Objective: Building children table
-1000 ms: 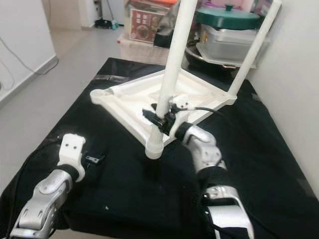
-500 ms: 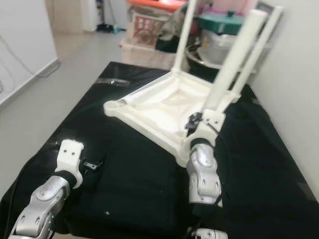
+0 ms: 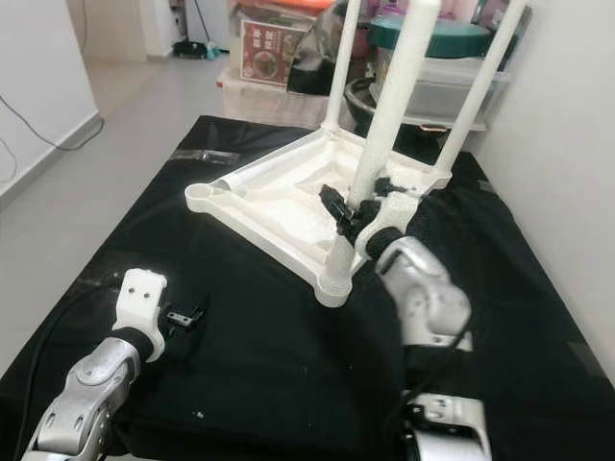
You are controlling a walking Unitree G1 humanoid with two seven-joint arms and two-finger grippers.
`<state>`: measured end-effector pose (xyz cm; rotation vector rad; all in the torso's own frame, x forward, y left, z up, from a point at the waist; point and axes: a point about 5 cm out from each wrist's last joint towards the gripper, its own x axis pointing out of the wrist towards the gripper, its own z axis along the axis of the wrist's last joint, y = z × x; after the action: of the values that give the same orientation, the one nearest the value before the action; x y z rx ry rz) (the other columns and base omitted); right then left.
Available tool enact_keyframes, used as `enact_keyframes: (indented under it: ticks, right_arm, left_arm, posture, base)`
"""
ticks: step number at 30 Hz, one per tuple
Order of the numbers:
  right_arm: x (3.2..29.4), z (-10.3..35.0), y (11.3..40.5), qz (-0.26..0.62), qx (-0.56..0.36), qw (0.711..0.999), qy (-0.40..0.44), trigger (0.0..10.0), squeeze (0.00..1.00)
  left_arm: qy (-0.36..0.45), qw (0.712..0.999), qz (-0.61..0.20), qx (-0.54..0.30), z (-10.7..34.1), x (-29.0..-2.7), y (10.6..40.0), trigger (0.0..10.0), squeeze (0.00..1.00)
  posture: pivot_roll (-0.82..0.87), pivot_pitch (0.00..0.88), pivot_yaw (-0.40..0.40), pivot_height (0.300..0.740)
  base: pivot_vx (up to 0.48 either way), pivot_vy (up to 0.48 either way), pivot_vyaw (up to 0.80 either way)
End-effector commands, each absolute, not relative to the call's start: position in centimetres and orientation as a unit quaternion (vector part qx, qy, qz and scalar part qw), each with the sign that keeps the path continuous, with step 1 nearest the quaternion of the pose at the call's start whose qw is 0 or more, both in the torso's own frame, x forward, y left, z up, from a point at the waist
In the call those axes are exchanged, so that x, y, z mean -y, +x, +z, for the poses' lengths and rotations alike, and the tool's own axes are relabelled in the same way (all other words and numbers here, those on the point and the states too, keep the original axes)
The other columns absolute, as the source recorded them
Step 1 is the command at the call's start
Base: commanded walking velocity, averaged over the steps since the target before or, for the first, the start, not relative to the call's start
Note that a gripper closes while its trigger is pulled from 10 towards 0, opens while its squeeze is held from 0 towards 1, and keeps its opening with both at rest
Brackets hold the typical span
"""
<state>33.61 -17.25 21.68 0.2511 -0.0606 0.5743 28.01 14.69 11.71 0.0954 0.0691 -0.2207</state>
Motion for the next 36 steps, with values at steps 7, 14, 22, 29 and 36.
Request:
enact_keyframes:
  ticks: [7, 14, 22, 29, 36]
  right_arm:
    - [12.5, 17.6, 32.3, 0.433, -0.038, 0.897, 0.084, 7.5, 0.00]
    - [12.8, 14.9, 34.5, 0.208, -0.062, 0.973, 0.083, 0.0, 0.00]
    - [21.2, 13.0, 32.4, -0.154, -0.066, 0.984, 0.058, 0.0, 0.00]
    - [23.3, 11.9, 29.9, -0.267, -0.071, 0.959, 0.057, 6.0, 0.00]
    - [20.3, 17.1, 33.1, -0.089, 0.032, 0.990, 0.102, 10.0, 1.00]
  left_arm:
    - [0.046, 0.992, -0.114, -0.034, 11.7, -14.4, 28.1, 10.0, 0.00]
    - [0.047, 0.992, -0.109, -0.034, 11.7, -14.7, 28.0, 10.0, 0.00]
    - [0.047, 0.991, -0.117, -0.039, 11.5, -14.3, 27.9, 10.0, 0.00]
    - [0.047, 0.991, -0.119, -0.041, 11.3, -14.4, 27.9, 10.0, 0.00]
    - [0.049, 0.991, -0.118, -0.038, 11.4, -14.4, 28.1, 10.0, 0.00]
  posture:
    - [0.08, 0.000, -0.119, 0.740]
    - [0.08, 0.000, -0.112, 0.740]
    - [0.05, 0.000, -0.095, 0.740]
    - [0.05, 0.000, -0.089, 0.740]
    - [0.06, 0.000, -0.095, 0.740]
  base:
    - [0.000, 0.000, 0.00]
    - [0.000, 0.000, 0.00]
    - [0.000, 0.000, 0.00]
    - [0.000, 0.000, 0.00]
    - [0.000, 0.000, 0.00]
